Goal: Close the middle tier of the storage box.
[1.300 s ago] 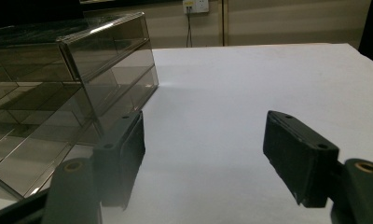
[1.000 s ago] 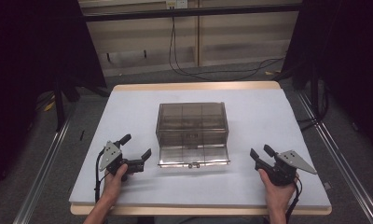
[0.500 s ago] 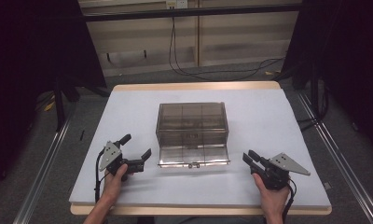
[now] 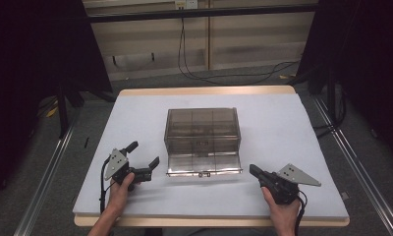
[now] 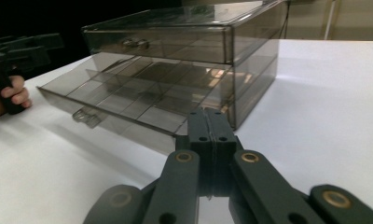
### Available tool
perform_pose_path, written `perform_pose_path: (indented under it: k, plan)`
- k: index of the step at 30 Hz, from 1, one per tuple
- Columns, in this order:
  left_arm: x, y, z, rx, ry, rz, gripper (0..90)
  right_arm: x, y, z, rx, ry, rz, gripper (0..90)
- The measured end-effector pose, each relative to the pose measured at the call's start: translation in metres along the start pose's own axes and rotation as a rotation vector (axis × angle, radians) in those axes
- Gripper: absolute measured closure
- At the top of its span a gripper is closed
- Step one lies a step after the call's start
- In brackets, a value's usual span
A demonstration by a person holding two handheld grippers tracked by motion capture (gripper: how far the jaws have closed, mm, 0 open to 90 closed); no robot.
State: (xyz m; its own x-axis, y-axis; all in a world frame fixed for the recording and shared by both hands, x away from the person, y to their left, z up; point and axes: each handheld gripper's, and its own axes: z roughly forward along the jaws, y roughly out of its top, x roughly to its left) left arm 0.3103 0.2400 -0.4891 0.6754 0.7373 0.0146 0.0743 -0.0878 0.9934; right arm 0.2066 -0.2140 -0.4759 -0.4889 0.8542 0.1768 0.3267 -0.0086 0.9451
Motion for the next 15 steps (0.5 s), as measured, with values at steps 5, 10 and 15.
perform_pose_path:
  k: [5,10,15]
  plan:
    - [0.000,0.000,0.000,-0.003,0.001,-0.003,0.9,0.006,0.001,0.002,0.011,0.035,-0.007,90.0]
    - [-0.001,0.000,0.000,-0.003,0.000,-0.007,0.9,0.011,0.002,0.004,0.027,0.083,-0.038,90.0]
    - [0.000,0.000,0.000,-0.003,0.002,-0.006,0.9,0.017,0.002,0.007,0.038,0.117,-0.052,90.0]
